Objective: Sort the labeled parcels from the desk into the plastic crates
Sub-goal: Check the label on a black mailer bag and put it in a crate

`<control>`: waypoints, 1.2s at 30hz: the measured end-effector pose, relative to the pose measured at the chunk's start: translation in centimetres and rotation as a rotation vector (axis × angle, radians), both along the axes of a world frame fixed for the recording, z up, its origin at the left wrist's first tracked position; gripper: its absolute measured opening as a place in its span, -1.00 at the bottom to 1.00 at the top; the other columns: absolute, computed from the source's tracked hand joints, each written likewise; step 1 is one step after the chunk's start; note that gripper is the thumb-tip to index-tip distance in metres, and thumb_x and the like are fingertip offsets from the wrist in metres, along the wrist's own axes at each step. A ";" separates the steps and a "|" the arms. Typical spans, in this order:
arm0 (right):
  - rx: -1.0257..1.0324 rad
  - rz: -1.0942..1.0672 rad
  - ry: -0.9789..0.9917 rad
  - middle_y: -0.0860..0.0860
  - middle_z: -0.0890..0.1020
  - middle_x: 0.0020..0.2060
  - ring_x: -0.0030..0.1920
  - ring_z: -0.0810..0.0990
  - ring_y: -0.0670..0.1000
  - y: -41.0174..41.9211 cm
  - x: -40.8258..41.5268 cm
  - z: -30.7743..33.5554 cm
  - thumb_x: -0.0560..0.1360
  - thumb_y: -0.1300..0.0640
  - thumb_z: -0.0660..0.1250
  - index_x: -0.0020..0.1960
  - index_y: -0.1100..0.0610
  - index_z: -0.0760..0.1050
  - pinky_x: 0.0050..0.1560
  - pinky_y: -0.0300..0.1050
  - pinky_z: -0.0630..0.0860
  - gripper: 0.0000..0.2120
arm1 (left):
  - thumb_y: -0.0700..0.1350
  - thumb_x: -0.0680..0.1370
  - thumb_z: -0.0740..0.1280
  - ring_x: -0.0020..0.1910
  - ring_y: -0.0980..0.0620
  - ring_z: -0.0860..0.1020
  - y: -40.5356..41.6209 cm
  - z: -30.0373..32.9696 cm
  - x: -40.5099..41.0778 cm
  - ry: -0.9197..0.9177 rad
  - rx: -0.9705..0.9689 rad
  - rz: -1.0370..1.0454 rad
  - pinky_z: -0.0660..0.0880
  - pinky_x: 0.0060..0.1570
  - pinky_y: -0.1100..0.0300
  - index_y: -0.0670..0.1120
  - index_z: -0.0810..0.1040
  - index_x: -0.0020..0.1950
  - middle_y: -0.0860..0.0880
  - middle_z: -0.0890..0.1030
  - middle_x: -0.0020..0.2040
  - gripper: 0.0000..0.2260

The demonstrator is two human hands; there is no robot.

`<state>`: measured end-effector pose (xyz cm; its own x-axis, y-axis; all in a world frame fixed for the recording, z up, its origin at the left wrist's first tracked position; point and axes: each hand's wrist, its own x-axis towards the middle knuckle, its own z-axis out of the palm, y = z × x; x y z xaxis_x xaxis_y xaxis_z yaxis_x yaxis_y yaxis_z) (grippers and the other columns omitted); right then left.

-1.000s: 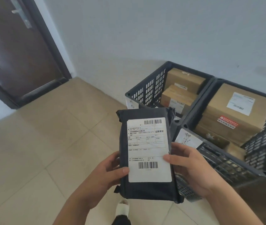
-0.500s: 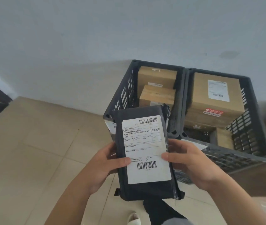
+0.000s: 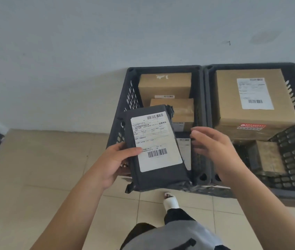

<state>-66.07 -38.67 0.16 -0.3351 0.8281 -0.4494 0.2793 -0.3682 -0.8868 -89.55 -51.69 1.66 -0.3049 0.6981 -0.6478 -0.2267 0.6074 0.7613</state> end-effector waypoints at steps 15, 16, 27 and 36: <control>0.345 0.061 -0.841 0.07 0.05 0.67 0.66 0.03 0.17 2.4 -3.3 -9.6 0.63 -0.25 0.16 0.67 -0.05 -0.10 0.61 0.32 0.05 -0.25 | -0.13 0.53 0.51 0.08 -0.09 0.63 11.7 -13.4 -2.8 -0.122 -0.467 -0.216 0.59 -0.12 0.02 -0.08 0.63 0.18 -0.09 0.69 0.11 -0.76; 0.349 0.035 -0.834 0.05 0.06 0.67 0.66 0.04 0.15 2.4 -3.3 -9.6 0.63 -0.24 0.15 0.67 -0.05 -0.09 0.61 0.31 0.05 -0.27 | -0.15 0.53 0.51 0.15 -0.12 0.62 12.4 -14.6 -2.5 -0.170 -0.452 -0.235 0.60 -0.03 -0.02 -0.09 0.63 0.24 -0.10 0.69 0.17 -0.71; 0.395 -0.019 -0.889 0.03 0.17 0.64 0.60 0.20 0.14 2.4 -3.7 -10.3 0.62 -0.21 0.19 0.66 -0.04 0.03 0.57 0.26 0.16 -0.30 | -0.34 0.59 0.38 0.19 -0.13 0.66 14.2 -22.9 1.4 -0.349 -0.332 -0.225 0.62 0.13 -0.04 -0.09 0.53 0.36 -0.14 0.68 0.26 -0.65; 0.434 -0.044 -0.907 0.03 0.24 0.61 0.57 0.26 0.14 2.3 -3.7 -10.7 0.62 -0.20 0.22 0.65 -0.02 0.08 0.53 0.26 0.24 -0.31 | -0.36 0.60 0.37 0.24 -0.15 0.64 14.0 -23.6 2.1 -0.149 -0.258 -0.251 0.57 0.30 -0.11 -0.13 0.56 0.38 -0.13 0.66 0.29 -0.65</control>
